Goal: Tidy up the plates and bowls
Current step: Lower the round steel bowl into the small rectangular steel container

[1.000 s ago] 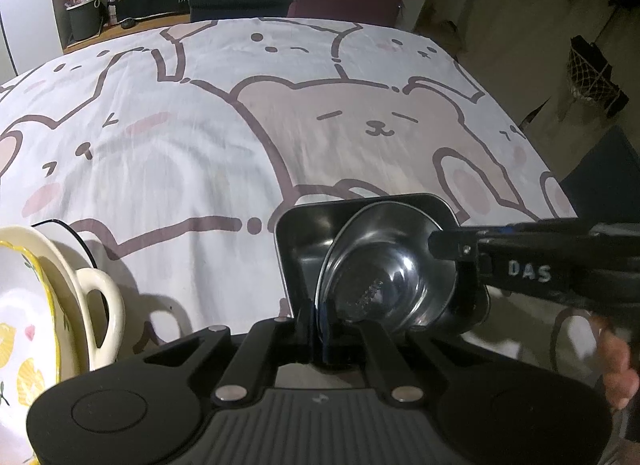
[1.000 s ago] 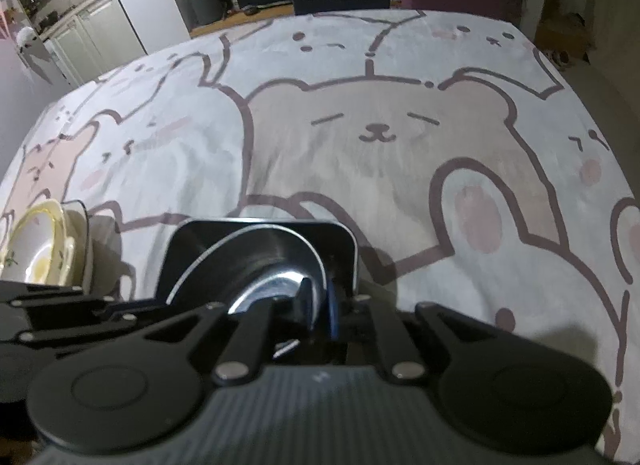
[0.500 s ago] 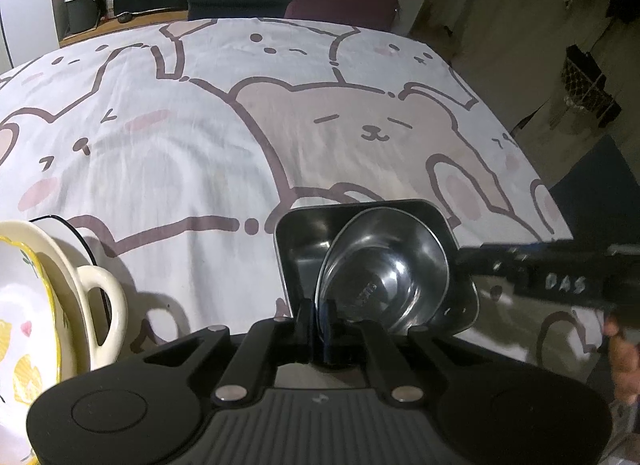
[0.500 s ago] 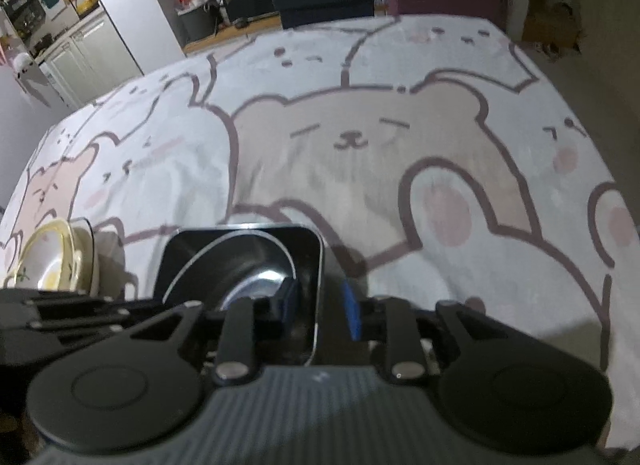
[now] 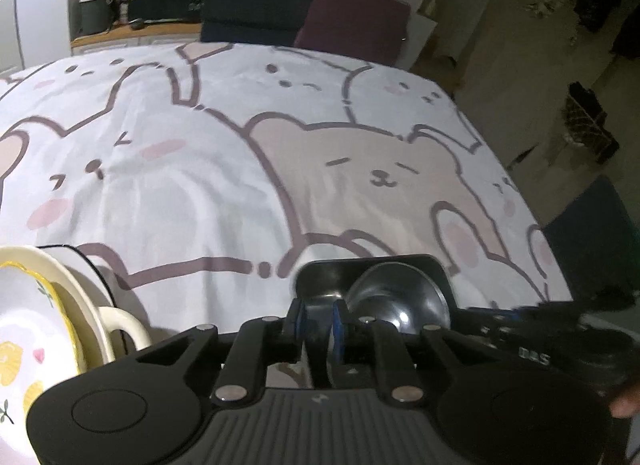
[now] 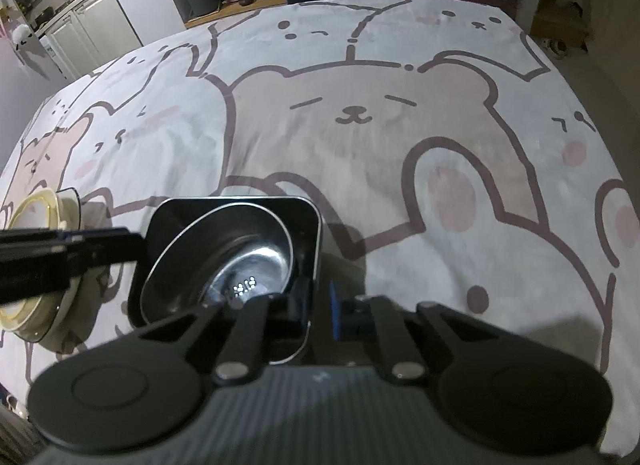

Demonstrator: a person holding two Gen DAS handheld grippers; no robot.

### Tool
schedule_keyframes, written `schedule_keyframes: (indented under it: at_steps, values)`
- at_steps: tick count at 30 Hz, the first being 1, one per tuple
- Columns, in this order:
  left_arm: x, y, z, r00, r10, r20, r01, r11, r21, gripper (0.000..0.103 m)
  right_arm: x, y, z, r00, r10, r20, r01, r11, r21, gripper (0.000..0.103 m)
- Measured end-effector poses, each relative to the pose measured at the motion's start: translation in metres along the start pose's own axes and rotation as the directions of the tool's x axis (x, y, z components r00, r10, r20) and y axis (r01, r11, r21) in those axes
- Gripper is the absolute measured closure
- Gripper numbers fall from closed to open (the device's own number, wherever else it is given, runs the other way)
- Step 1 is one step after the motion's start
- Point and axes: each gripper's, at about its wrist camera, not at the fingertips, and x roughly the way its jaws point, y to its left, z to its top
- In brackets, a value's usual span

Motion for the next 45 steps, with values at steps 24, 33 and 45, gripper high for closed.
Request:
schedule_keyframes:
  at_steps: [24, 33, 45]
  values:
    - [0.033, 0.0, -0.007, 0.99, 0.056, -0.127, -0.053, 0.998, 0.029, 0.096, 0.008, 0.002, 0.0, 0.999, 0.022, -0.035, -0.022, 1.0, 0.008, 0.097]
    - [0.033, 0.001, -0.006, 0.99, 0.052, -0.129, -0.051, 0.999, 0.016, 0.096, 0.005, -0.001, 0.003, 1.0, 0.027, -0.004, -0.027, 0.999, 0.043, 0.097]
    - [0.019, -0.001, -0.002, 0.996, 0.03, -0.081, -0.032, 0.999, -0.012, 0.097, -0.006, 0.003, 0.003, 0.999, 0.007, 0.031, -0.007, 1.0, 0.005, 0.097]
